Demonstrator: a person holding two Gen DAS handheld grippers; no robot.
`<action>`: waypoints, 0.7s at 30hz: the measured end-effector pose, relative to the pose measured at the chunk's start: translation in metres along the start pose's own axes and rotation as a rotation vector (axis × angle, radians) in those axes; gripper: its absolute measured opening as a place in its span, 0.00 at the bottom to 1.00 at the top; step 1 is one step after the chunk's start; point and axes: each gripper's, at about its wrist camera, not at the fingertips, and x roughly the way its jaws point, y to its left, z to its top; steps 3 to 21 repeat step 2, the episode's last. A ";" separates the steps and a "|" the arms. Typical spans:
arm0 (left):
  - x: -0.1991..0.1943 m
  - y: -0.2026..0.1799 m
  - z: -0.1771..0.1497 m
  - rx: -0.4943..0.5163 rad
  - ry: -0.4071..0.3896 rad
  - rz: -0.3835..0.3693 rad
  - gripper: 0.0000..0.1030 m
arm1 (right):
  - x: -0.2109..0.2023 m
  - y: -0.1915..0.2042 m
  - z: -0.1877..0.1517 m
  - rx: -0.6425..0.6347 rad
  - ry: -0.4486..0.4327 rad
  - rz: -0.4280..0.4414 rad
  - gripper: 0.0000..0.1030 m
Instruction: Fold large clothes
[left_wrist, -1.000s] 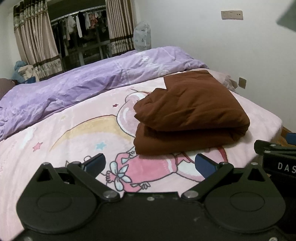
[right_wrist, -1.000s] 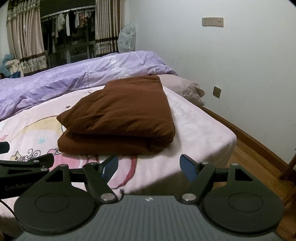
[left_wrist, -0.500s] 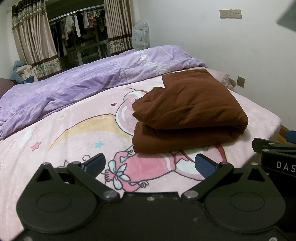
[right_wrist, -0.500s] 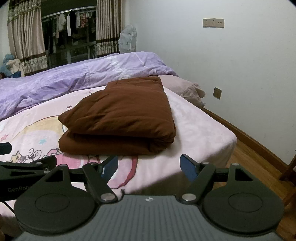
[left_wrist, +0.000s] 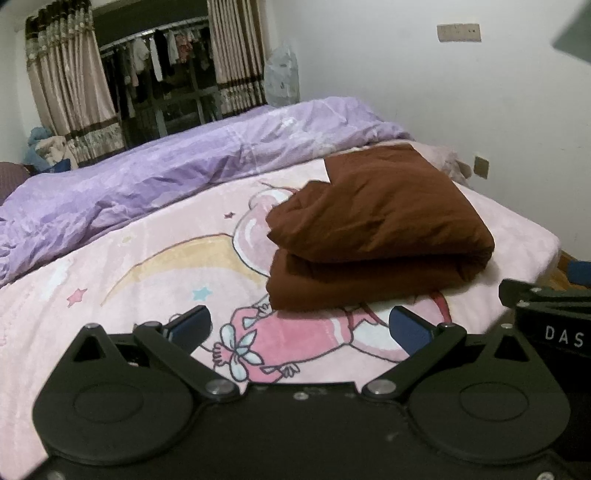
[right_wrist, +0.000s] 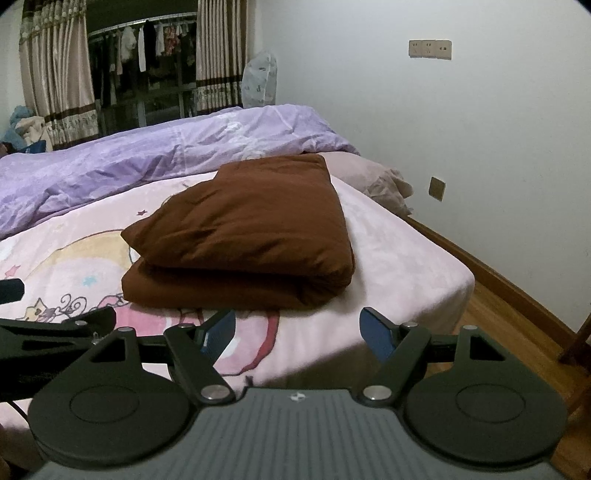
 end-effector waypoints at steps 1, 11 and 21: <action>-0.002 0.001 -0.001 -0.008 -0.006 -0.003 1.00 | -0.001 0.000 0.000 0.000 0.000 0.000 0.87; -0.003 0.003 0.000 -0.015 -0.011 -0.012 1.00 | -0.001 0.000 0.000 0.000 0.000 0.000 0.87; -0.003 0.003 0.000 -0.015 -0.011 -0.012 1.00 | -0.001 0.000 0.000 0.000 0.000 0.000 0.87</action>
